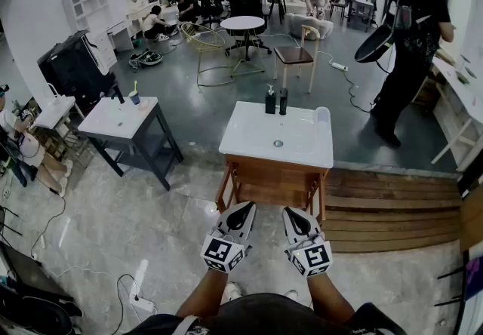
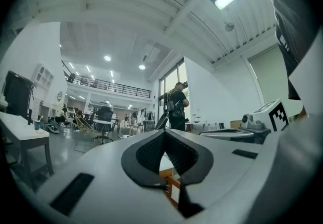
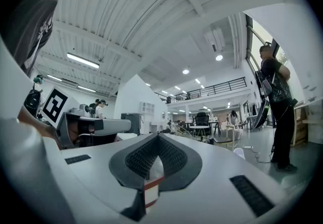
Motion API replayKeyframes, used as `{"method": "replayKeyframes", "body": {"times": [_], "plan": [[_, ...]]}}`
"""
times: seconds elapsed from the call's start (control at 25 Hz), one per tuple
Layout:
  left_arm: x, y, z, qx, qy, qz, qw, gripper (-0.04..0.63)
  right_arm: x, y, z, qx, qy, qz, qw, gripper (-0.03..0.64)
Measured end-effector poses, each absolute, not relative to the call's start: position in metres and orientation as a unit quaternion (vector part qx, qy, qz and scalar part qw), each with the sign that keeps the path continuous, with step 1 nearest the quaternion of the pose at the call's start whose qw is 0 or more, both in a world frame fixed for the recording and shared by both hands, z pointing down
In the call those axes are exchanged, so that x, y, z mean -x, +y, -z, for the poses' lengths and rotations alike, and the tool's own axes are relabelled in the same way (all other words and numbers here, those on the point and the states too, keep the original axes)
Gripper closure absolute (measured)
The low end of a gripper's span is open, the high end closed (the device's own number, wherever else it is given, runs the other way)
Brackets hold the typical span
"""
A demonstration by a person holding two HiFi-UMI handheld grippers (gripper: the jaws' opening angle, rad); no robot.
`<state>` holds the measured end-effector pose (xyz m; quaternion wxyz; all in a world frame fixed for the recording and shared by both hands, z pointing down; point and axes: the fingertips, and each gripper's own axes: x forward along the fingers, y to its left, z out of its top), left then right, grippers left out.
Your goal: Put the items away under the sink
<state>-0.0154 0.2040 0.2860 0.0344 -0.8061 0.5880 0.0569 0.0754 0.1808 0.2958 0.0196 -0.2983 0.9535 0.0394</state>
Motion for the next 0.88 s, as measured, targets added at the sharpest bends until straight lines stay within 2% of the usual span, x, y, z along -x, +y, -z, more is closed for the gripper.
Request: {"method": "replayKeyframes", "body": {"times": [0.88], "plan": [[0.083, 0.198, -0.308, 0.805, 0.590, -0.048, 0.028, 0.589, -0.012, 0.177, -0.299, 0.320, 0.945, -0.052, 0.040, 0.594]]}}
